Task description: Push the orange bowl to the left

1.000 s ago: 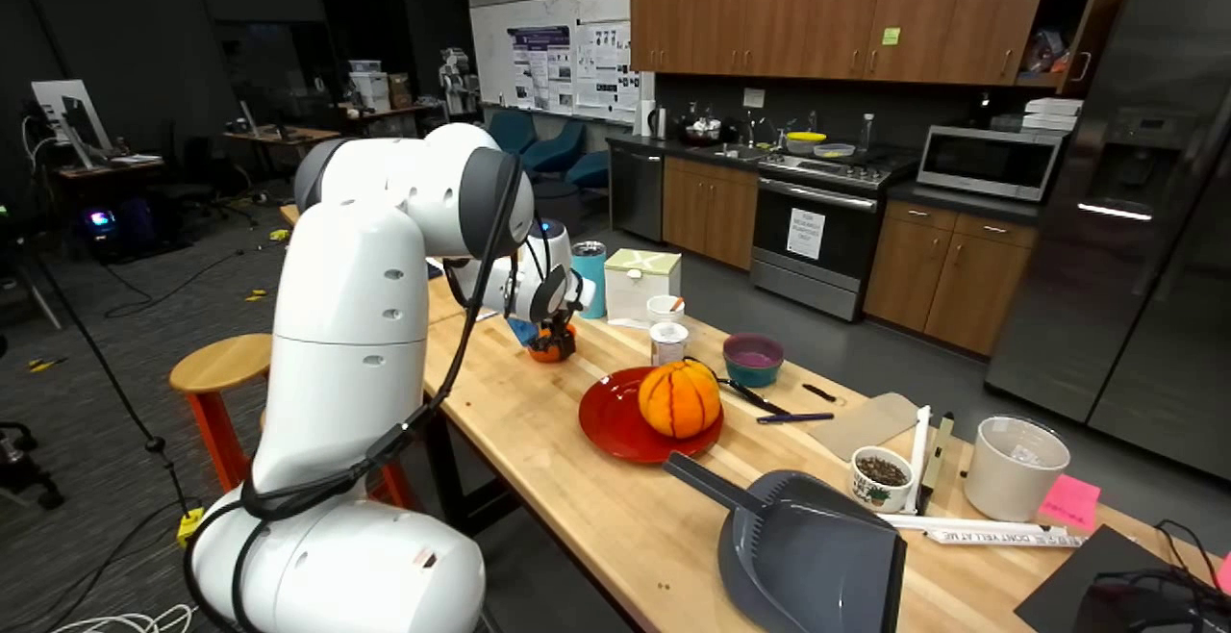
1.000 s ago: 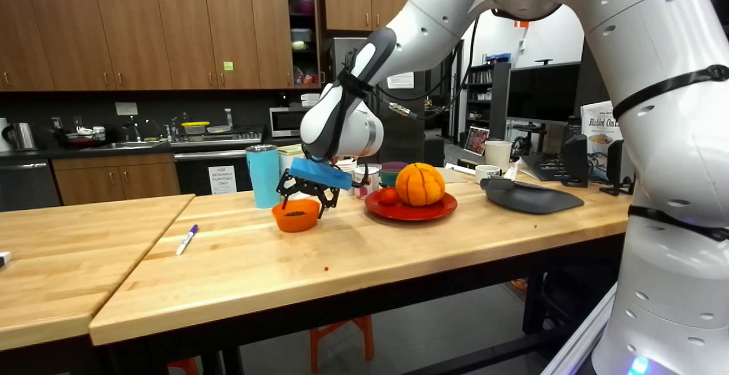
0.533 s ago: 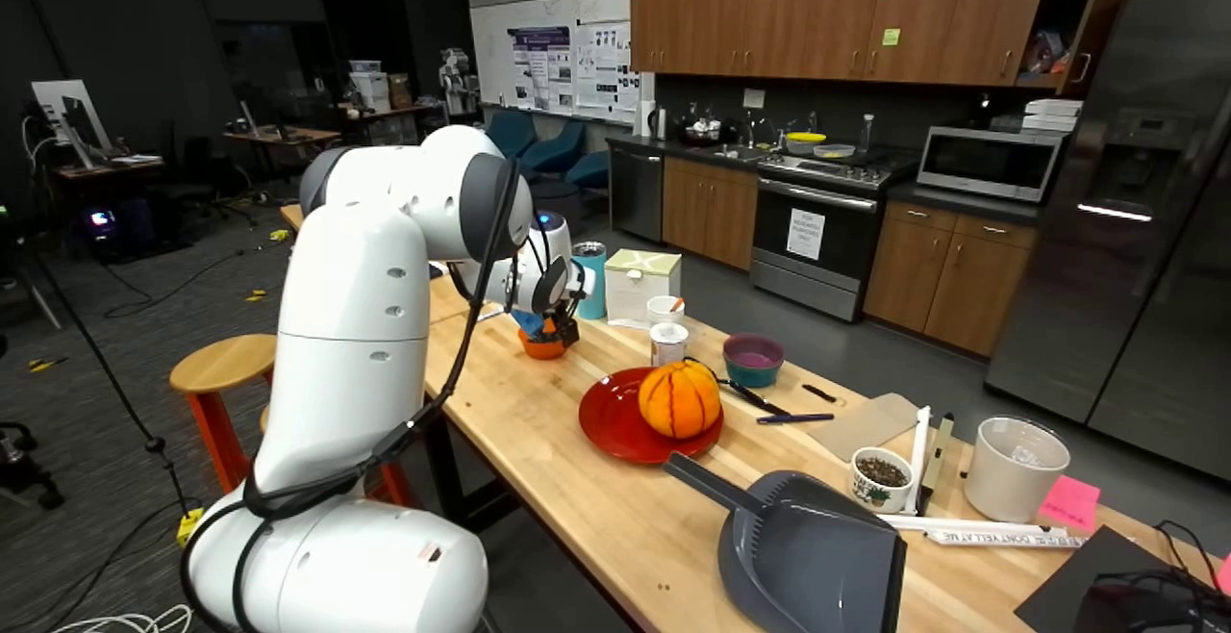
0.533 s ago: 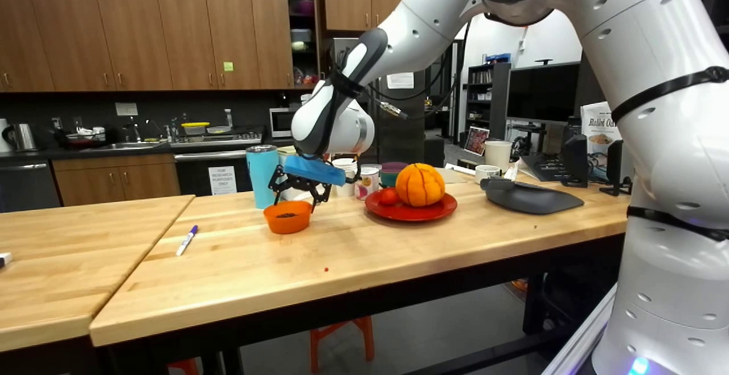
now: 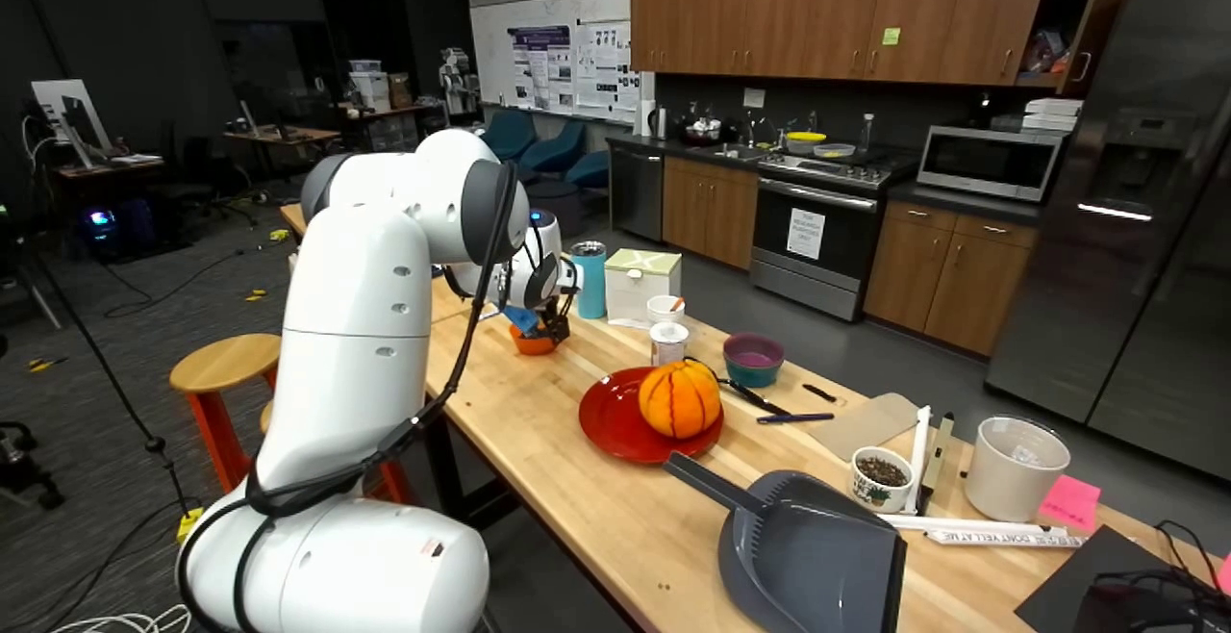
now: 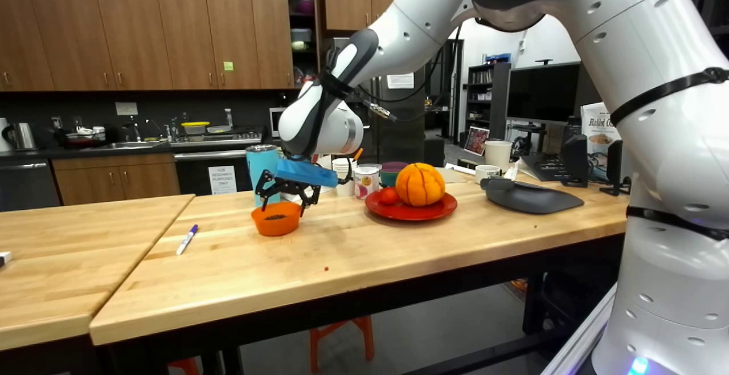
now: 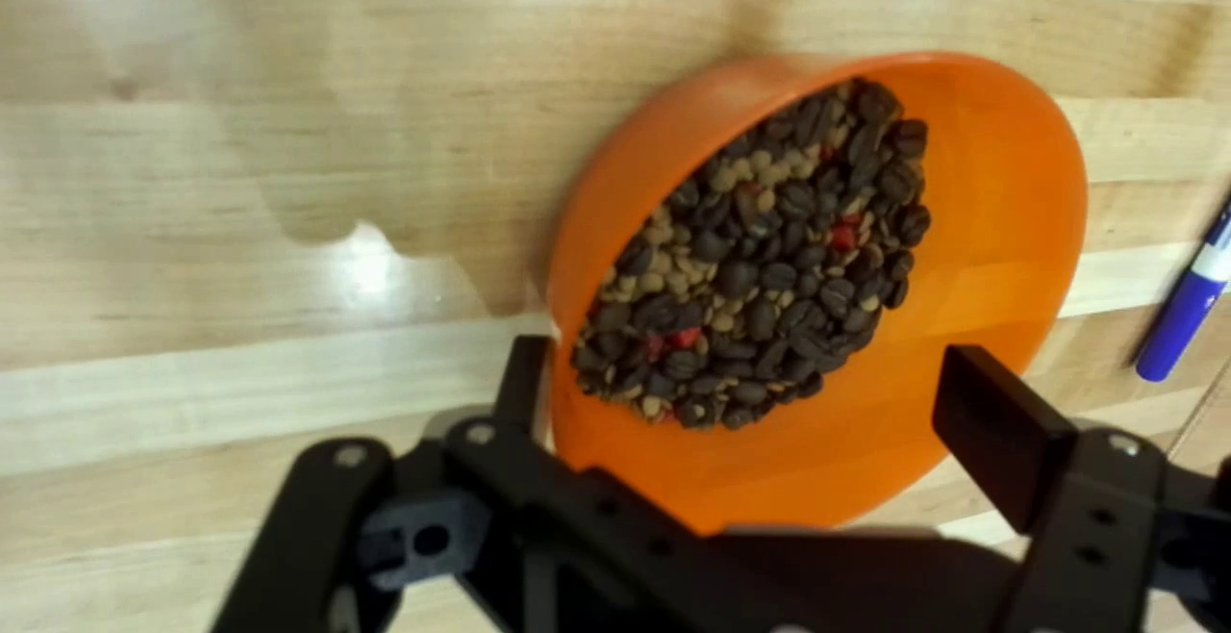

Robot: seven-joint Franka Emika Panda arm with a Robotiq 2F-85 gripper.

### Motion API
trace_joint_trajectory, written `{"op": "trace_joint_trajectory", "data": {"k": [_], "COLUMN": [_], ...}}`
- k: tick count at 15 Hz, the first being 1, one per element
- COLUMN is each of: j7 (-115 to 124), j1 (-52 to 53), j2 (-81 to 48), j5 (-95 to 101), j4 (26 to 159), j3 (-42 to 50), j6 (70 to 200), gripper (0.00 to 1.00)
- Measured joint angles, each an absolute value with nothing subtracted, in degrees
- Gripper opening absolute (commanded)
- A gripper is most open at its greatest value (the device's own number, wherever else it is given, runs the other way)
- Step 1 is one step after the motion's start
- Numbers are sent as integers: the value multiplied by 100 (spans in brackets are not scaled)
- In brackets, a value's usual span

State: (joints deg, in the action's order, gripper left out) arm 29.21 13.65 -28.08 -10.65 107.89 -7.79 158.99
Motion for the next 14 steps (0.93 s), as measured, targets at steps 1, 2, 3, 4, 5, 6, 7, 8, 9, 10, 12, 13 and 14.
{"op": "trace_joint_trajectory", "data": {"k": [1, 2, 3, 4, 5, 6, 7, 8, 9, 10, 12, 13, 14], "j7": [2862, 2817, 2763, 2721, 2677, 2634, 2605, 2572, 2536, 2517, 2531, 2581, 2639], "j1": [1373, 1383, 1395, 1409, 1422, 1438, 1452, 1467, 1478, 1488, 1519, 1560, 1601], "j2": [-2829, -2849, -2866, -2883, -2900, -2913, -2923, -2937, -2952, -2962, -2970, -2961, -2953], "j5": [-1065, -1065, -1065, -1065, -1064, -1063, -1062, -1061, -1060, -1056, -1014, -961, -908], "j4": [10759, 10729, 10704, 10681, 10655, 10631, 10611, 10586, 10558, 10537, 10510, 10512, 10516], "j3": [-780, -780, -781, -781, -781, -781, -782, -782, -782, -781, -716, -608, -501], "j6": [15867, 15833, 15802, 15770, 15729, 15697, 15670, 15641, 15613, 15601, 15591, 15579, 15564], "gripper": [100, 100, 100, 100, 100, 100, 100, 100, 100, 100, 100, 100, 100]}}
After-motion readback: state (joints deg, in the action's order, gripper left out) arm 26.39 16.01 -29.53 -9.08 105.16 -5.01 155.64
